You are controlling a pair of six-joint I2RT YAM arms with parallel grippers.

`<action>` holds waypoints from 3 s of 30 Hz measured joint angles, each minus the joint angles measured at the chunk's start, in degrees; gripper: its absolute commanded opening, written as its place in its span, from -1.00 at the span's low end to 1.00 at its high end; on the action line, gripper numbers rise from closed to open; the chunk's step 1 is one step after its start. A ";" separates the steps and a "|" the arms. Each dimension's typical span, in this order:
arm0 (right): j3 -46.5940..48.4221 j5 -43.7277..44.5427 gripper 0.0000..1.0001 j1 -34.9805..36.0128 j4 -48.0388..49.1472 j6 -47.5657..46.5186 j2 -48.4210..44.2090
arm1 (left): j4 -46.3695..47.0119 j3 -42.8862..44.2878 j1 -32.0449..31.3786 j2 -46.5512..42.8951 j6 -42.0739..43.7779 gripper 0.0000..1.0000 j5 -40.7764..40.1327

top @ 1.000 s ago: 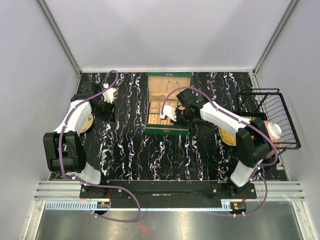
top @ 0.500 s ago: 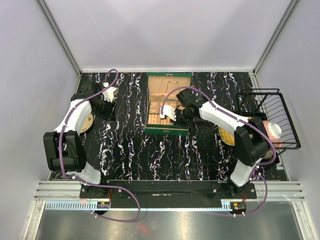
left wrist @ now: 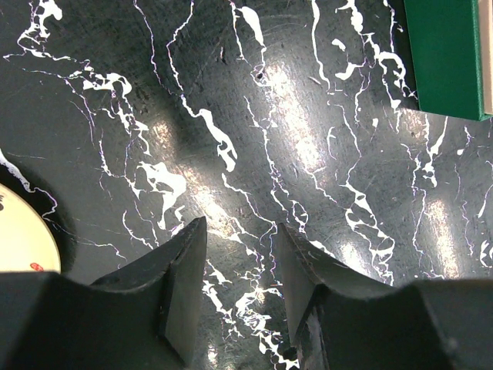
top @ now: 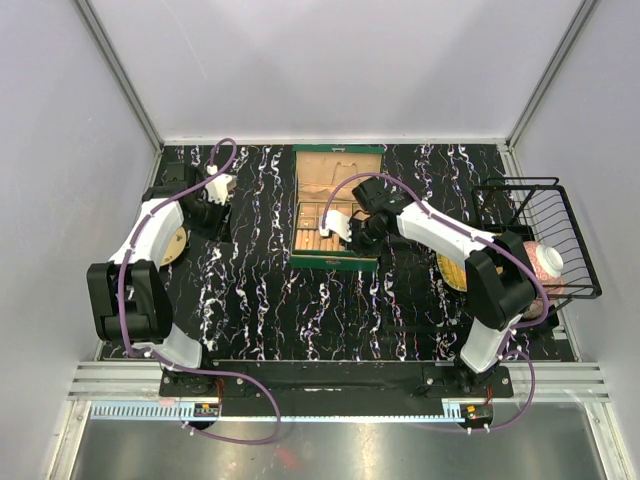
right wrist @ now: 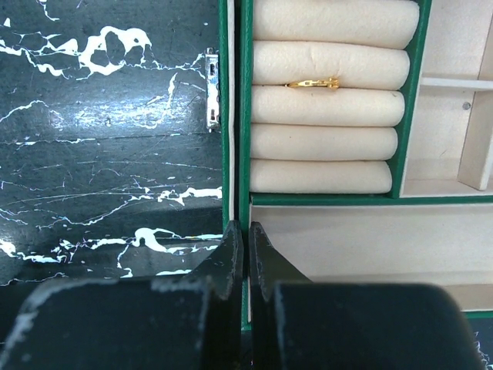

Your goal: Organize the mixed jewelry

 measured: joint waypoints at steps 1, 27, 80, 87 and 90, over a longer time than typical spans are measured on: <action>0.00 -0.02 -1.00 0.00 0.00 0.00 0.00 | 0.00 0.00 0.00 0.13 -0.02 -0.11 -0.02; 0.07 -2.43 -0.46 -0.72 3.58 2.99 1.84 | 0.00 0.00 0.00 0.96 0.31 -0.12 0.04; 6.10 12.68 0.99 -8.90 17.29 28.68 -4.13 | 25.31 10.47 -7.19 10.69 -5.25 0.98 22.93; 10.64 13.68 1.00 -12.41 19.04 32.81 -1.79 | 37.44 16.39 -8.15 19.30 -11.28 0.98 24.41; 11.15 13.75 0.99 -13.14 19.30 33.62 -0.48 | 42.10 16.68 -8.15 20.59 -13.40 0.98 24.98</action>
